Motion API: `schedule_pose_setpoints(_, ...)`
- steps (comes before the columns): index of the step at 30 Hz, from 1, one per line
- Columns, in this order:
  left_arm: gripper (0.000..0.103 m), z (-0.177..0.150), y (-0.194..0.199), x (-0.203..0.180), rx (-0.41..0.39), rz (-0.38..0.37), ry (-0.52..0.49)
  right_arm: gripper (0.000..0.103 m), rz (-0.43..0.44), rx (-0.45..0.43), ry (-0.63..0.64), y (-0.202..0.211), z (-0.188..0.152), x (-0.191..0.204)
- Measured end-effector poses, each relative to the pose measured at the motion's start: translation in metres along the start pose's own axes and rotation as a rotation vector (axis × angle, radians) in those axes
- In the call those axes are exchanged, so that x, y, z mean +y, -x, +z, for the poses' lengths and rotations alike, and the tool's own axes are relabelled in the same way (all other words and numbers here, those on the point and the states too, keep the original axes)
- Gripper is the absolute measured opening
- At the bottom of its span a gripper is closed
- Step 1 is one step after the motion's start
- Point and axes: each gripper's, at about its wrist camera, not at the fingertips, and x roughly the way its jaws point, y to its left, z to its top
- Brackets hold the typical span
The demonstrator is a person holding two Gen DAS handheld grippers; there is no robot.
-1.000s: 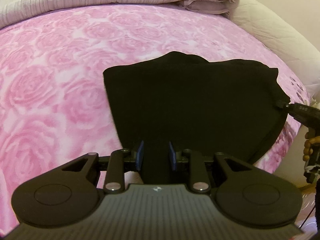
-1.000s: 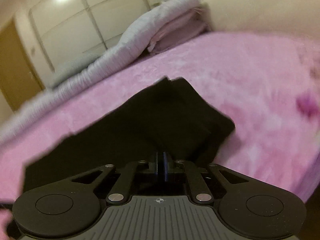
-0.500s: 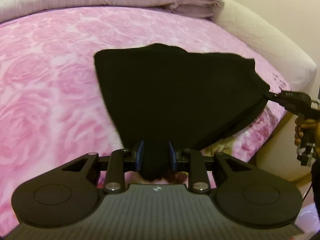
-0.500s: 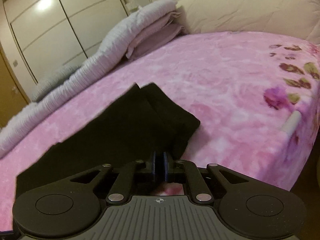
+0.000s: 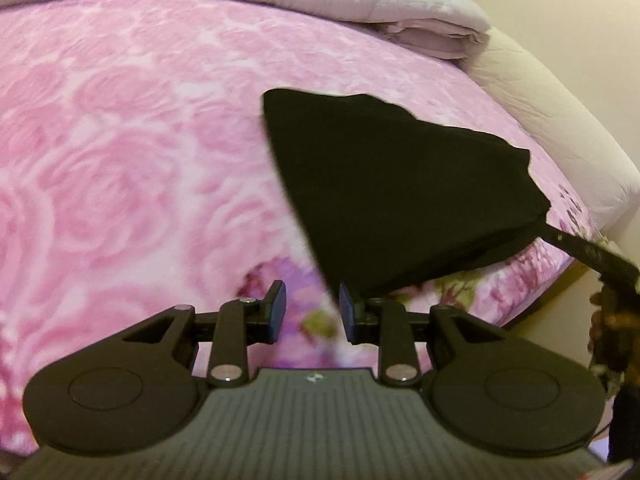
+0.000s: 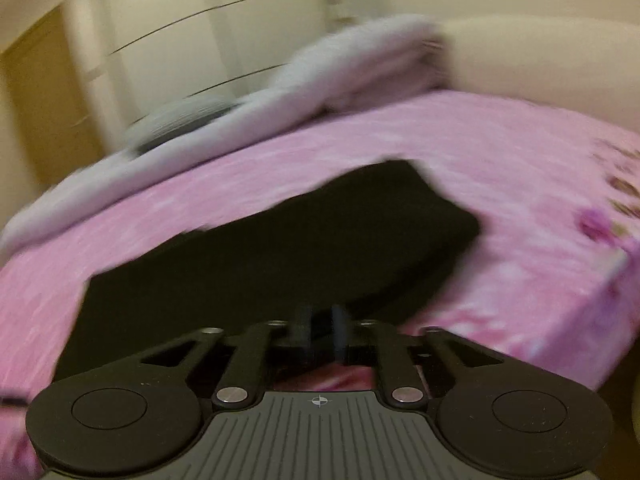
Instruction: Fold clothes
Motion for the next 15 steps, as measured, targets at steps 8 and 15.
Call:
schedule_pose_setpoints(8, 0.024, -0.014, 0.009, 0.015, 0.005, -0.027, 0.052, 0.064, 0.063, -0.018, 0.464, 0.003, -0.044, 0.093)
schedule_pose_setpoints(15, 0.024, -0.015, 0.009, 0.023, -0.001, -0.053, 0.077, 0.064, 0.110, -0.056, 0.927, -0.001, -0.088, 0.168)
